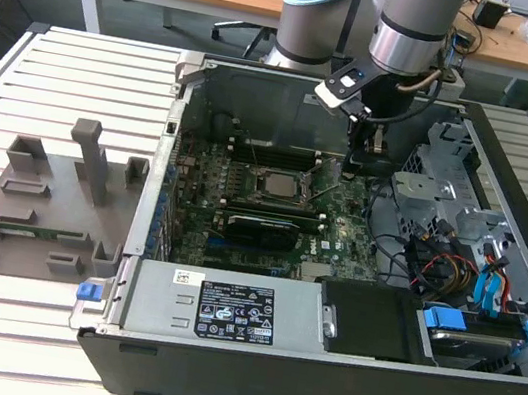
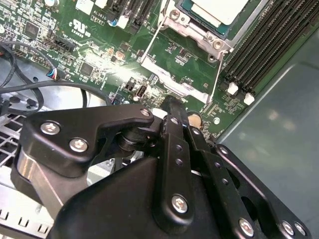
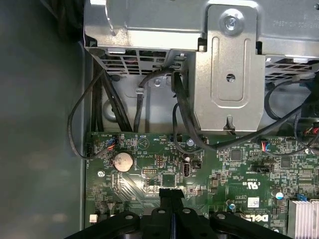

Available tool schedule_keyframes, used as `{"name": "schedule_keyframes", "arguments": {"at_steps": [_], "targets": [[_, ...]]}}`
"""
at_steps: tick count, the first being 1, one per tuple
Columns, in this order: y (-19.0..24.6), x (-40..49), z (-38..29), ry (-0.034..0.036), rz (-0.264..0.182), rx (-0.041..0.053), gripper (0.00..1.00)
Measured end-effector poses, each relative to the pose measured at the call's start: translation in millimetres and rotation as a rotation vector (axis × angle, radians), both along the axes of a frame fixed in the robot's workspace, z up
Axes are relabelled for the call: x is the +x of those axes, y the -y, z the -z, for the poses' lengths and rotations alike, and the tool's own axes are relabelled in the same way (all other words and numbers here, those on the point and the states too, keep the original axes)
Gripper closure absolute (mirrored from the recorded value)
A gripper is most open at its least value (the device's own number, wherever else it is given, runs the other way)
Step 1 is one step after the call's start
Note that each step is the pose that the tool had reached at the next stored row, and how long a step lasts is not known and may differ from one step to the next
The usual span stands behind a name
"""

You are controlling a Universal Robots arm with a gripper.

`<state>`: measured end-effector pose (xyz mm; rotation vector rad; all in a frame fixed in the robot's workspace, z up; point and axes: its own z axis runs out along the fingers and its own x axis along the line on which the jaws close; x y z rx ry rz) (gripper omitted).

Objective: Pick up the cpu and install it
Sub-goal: 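Close the cpu cover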

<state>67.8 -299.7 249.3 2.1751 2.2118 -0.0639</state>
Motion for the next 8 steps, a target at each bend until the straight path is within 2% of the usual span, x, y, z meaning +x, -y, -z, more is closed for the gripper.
{"name": "schedule_keyframes", "arguments": {"at_steps": [1, 2, 8], "targets": [[0.0, 0.0, 3.8, 0.0, 0.0, -0.0001, 0.89], [0.1, -0.4, 4.5, 0.0, 0.0, -0.0003, 0.89], [0.0, -14.5, 4.7, 0.0005, 0.0, 0.0002, 0.89]]}}
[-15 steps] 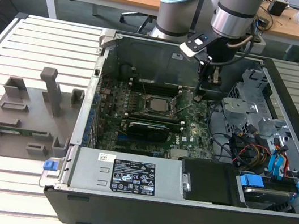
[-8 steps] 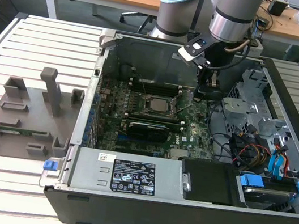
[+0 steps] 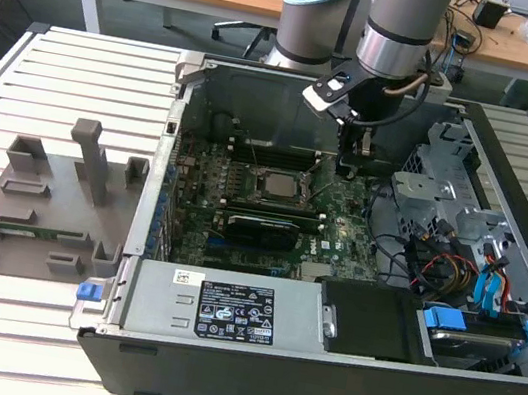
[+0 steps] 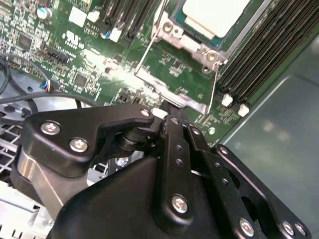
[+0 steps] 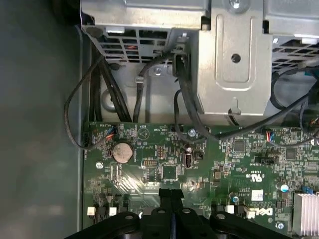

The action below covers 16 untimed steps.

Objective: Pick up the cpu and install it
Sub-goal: 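Close the cpu cover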

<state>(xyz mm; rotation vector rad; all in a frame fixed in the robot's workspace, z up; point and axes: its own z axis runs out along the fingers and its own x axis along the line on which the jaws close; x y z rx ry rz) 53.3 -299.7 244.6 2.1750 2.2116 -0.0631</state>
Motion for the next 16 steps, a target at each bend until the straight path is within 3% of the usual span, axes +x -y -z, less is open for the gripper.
{"name": "schedule_keyframes", "arguments": {"at_steps": [9, 16], "targets": [[0.0, -20.7, 0.1, 0.0002, 0.0, 0.0, 0.89], [0.0, -31.7, 0.3, 0.0002, 0.0, -0.0001, 0.89]]}}
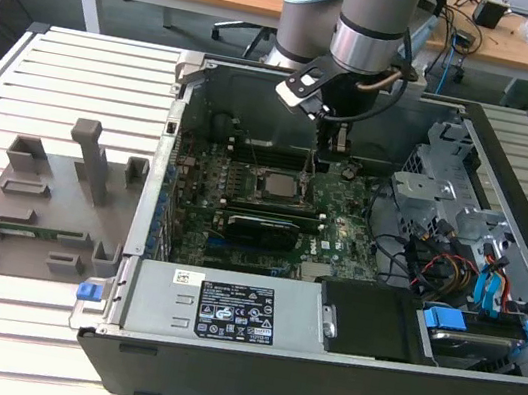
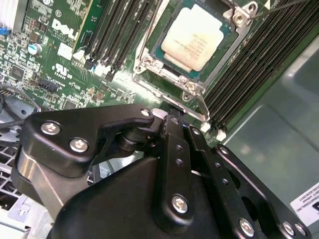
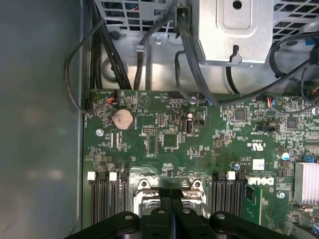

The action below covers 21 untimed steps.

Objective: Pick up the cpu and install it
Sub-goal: 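Close the cpu cover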

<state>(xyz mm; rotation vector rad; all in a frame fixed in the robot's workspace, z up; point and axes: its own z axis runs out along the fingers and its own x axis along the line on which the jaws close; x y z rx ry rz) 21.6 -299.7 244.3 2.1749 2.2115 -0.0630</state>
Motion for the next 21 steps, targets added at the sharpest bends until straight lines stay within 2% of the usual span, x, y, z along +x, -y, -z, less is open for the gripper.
{"name": "schedule_keyframes", "arguments": {"at_steps": [8, 15, 21], "targets": [[0.0, -10.0, 0.5, -0.0001, 0.0, 0.0, 0.89], [0.0, -13.5, 1.6, 0.0001, 0.0, 0.0001, 0.89], [0.0, -23.4, 6.0, 0.0, 0.0, 0.0001, 0.89]]}}
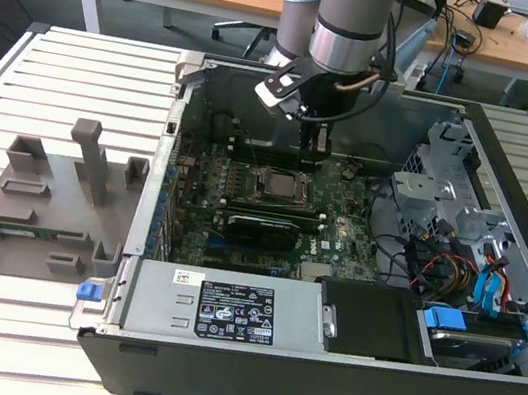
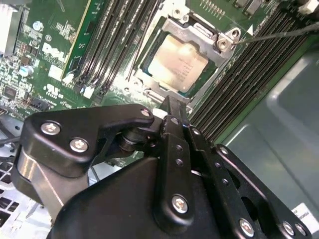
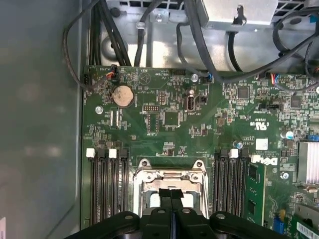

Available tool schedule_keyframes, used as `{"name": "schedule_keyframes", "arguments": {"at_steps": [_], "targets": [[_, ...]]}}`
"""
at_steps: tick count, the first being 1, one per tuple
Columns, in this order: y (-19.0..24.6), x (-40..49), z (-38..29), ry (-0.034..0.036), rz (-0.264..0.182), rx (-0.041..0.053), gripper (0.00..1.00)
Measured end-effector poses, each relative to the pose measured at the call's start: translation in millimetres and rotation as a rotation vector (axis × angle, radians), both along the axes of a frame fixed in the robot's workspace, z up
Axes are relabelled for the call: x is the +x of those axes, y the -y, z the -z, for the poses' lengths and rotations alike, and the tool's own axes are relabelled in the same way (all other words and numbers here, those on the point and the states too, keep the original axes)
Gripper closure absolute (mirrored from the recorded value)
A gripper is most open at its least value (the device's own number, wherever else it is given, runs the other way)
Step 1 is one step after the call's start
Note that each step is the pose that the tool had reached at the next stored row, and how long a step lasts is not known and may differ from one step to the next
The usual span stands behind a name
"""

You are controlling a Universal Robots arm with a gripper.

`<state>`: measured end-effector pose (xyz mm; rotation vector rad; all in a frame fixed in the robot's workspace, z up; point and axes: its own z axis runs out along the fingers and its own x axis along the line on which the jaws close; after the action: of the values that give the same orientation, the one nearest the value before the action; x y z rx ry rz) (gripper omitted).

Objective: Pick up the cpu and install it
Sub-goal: 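Close the cpu cover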

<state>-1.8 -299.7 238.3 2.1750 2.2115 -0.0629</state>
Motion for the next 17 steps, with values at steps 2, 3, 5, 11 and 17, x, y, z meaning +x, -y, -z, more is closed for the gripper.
{"name": "schedule_keyframes", "arguments": {"at_steps": [2, 3, 5, 11, 17], "targets": [[0.0, -8.3, 6.5, 0.0, 0.0, -0.0001, 0.89], [0.0, -12.2, 9.2, 0.0, 0.0, -0.0001, 0.89], [0.0, -24.8, 17.5, 0.0001, 0.0, 0.0, 0.89], [0.0, -43.7, 27.7, 0.0001, 0.0, 0.0, 0.89], [0.0, -46.6, 31.9, 0.0, 0.0, -0.0001, 0.89]]}}
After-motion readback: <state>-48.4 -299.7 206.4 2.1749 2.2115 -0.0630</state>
